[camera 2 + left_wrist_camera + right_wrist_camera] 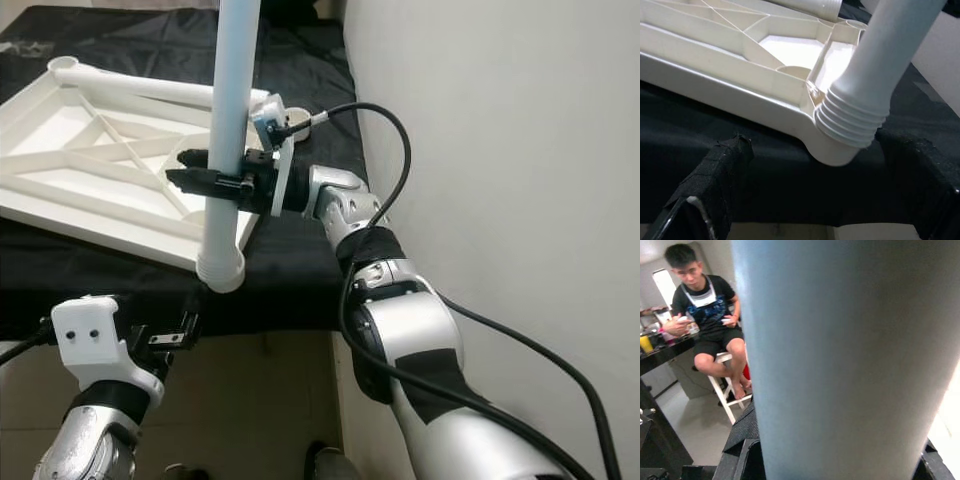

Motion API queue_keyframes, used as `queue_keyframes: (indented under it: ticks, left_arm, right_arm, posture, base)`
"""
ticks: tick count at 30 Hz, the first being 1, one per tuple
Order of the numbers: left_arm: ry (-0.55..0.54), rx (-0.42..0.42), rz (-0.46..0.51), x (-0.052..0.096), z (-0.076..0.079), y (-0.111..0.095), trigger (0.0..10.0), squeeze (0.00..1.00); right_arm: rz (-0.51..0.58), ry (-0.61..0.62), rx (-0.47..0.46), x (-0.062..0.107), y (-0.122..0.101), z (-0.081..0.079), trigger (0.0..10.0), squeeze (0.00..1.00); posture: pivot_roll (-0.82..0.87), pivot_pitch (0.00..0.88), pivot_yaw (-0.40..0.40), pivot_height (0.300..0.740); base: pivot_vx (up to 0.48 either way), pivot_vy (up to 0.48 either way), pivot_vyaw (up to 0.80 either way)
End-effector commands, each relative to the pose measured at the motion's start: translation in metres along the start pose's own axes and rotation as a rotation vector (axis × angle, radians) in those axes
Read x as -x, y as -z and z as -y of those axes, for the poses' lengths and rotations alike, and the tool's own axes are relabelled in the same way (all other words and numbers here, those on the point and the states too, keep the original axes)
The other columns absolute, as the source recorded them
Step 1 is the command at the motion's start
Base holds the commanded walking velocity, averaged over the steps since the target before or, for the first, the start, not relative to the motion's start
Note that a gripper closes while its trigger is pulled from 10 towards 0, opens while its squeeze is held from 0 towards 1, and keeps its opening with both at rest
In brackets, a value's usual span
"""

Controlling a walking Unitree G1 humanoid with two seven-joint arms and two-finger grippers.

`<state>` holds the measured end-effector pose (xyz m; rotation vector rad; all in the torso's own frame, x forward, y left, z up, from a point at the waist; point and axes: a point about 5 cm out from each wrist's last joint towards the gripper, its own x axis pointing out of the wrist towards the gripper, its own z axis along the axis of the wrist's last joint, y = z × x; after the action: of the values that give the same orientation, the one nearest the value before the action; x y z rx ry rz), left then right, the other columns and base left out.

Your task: Building children table

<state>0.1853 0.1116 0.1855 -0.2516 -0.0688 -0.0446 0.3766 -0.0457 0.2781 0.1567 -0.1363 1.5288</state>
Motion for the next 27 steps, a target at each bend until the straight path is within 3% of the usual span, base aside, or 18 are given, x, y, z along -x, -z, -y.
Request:
queue_keyframes:
  ticks: [1, 10, 27]
  left_arm:
    - [-0.014, 0.022, -0.020, 0.003, 0.004, 0.002, 10.0, 0.00]
    - [-0.020, 0.016, -0.026, 0.005, 0.004, 0.002, 10.0, 0.00]
    - [-0.030, 0.014, -0.031, 0.005, 0.004, 0.003, 10.0, 0.00]
  right_arm:
    - [0.017, -0.051, 0.082, -0.009, -0.013, -0.003, 10.0, 0.00]
    - [-0.076, -0.106, 0.225, -0.015, -0.016, -0.006, 10.0, 0.00]
    - [-0.198, -0.316, 0.246, -0.014, -0.003, -0.016, 10.0, 0.00]
  posture:
    - [0.05, 0.283, -0.061, 0.740]
    - [0.05, 0.287, -0.057, 0.740]
    - [0.04, 0.288, -0.058, 0.740]
  base:
    - [0.000, 0.000, 0.00]
    - [0.000, 0.000, 0.00]
    - [0.000, 0.000, 0.00]
